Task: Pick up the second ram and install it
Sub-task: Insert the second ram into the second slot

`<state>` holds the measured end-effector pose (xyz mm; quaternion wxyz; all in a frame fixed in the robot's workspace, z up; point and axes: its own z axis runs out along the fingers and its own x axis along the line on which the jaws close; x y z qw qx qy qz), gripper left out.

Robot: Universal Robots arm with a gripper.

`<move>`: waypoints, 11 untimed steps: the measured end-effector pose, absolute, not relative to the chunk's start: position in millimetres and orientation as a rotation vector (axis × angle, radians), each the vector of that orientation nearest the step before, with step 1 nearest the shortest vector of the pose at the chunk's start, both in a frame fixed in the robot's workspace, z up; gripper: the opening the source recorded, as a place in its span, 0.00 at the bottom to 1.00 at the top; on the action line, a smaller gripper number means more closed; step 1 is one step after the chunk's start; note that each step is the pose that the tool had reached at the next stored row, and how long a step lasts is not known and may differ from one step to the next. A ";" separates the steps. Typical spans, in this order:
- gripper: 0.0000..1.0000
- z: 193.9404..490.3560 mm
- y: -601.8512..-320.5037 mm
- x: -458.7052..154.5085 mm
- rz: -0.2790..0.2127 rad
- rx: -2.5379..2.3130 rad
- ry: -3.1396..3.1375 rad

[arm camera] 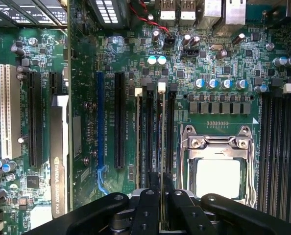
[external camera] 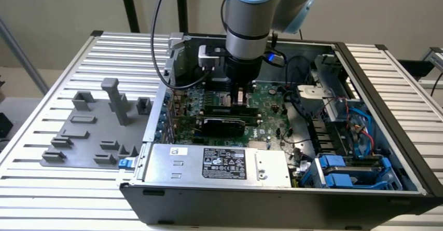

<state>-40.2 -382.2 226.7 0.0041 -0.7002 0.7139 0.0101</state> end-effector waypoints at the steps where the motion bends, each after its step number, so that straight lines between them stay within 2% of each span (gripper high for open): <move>1: 0.14 226.5 -382.1 -40.2 0.032 -2.194 2.237; 11: 0.14 224.2 -380.0 -40.2 0.031 -2.193 2.238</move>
